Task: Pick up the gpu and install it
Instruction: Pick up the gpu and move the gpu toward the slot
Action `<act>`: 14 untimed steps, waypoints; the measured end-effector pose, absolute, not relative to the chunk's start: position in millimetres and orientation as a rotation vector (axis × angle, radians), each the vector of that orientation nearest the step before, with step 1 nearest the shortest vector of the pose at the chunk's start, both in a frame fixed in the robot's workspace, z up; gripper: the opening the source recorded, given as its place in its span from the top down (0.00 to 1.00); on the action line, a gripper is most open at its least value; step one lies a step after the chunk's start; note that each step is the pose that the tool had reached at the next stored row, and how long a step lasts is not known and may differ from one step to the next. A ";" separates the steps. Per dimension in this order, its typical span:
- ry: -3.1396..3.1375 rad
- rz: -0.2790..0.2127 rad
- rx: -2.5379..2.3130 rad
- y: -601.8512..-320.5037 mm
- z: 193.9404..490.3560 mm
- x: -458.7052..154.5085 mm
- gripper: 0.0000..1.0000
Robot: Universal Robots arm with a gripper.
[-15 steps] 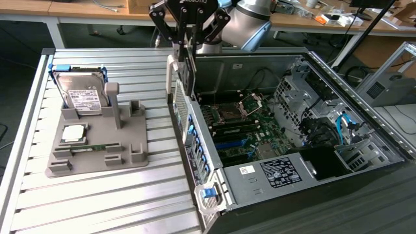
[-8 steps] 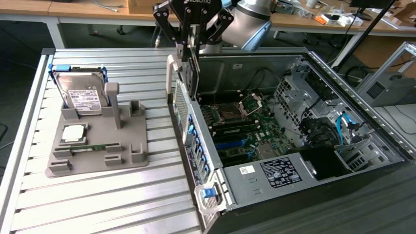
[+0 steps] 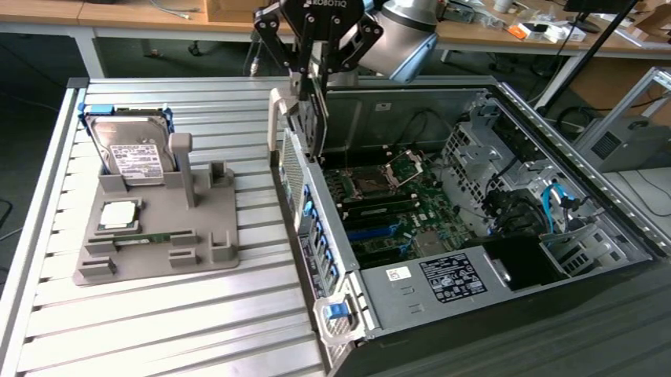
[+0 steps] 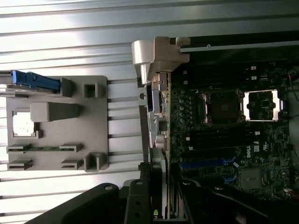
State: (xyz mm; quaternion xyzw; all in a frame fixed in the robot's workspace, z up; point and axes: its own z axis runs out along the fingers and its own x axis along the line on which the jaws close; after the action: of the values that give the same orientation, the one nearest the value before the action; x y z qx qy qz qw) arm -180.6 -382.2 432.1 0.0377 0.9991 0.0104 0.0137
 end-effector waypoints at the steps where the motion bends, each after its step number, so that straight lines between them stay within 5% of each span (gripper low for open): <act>1: 3.112 0.032 0.118 -382.9 432.1 -180.1 0.73; 14: 3.112 0.032 0.117 -387.3 430.6 -164.2 0.73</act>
State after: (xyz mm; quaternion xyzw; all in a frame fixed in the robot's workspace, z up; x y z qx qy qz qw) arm -164.2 -387.3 430.6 0.0377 0.9991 0.0104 0.0137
